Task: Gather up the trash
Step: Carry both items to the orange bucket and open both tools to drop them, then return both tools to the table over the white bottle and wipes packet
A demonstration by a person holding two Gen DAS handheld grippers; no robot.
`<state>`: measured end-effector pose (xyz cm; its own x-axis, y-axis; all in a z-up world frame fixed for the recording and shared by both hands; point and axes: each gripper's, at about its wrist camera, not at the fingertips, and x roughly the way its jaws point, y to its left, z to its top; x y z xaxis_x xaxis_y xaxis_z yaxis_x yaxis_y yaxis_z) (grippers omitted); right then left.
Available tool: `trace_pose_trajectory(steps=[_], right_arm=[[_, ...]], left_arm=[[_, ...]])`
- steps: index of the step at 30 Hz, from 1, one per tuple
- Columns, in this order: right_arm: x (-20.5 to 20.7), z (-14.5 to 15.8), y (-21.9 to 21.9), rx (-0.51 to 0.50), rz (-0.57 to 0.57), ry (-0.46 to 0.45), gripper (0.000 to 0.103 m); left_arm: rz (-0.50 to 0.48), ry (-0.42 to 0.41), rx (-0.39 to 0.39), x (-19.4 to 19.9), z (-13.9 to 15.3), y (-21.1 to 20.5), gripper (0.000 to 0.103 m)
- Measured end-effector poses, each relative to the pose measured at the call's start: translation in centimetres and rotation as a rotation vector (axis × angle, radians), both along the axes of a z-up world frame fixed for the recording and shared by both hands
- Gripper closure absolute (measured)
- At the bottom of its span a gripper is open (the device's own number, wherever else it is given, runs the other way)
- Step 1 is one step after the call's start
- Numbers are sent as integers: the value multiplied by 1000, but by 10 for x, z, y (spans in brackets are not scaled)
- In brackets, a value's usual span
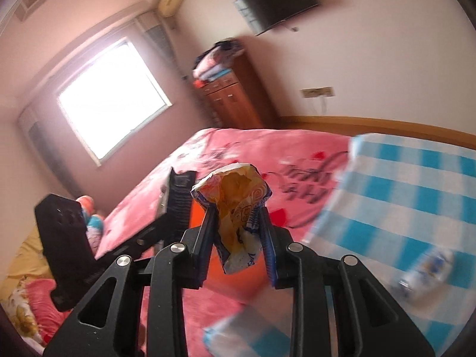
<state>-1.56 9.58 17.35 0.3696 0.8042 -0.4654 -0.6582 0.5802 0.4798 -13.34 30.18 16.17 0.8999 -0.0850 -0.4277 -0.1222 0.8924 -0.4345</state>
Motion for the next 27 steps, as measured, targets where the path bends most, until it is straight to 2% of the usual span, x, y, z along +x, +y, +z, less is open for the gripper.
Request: trace_pose_trajectory(steps=[6,9,11,12,15,19,27], right_arm=[[7,1,63,55,113,45,70],[10,-8,85,55,129,74,61],[13,-17,95,29,118,85,49],[13,-22,97,21,111,90,48],[15,-34,93,5,72,98,32],[13,-35,67,18,16,79,22],[2,-27,29,2,-92,-16,12]], left_arm=[[92,35,-16,1,-9,41,47],[128,63,-22,9,-19,52,47],[154,77,-28,11,-26,58,47],[160,88,-22,12,-29,59,46],[185,96,19,10,-32,61,27],[193,102,52,10,-37,58,25],[205,101,44,6,-38,53,17]])
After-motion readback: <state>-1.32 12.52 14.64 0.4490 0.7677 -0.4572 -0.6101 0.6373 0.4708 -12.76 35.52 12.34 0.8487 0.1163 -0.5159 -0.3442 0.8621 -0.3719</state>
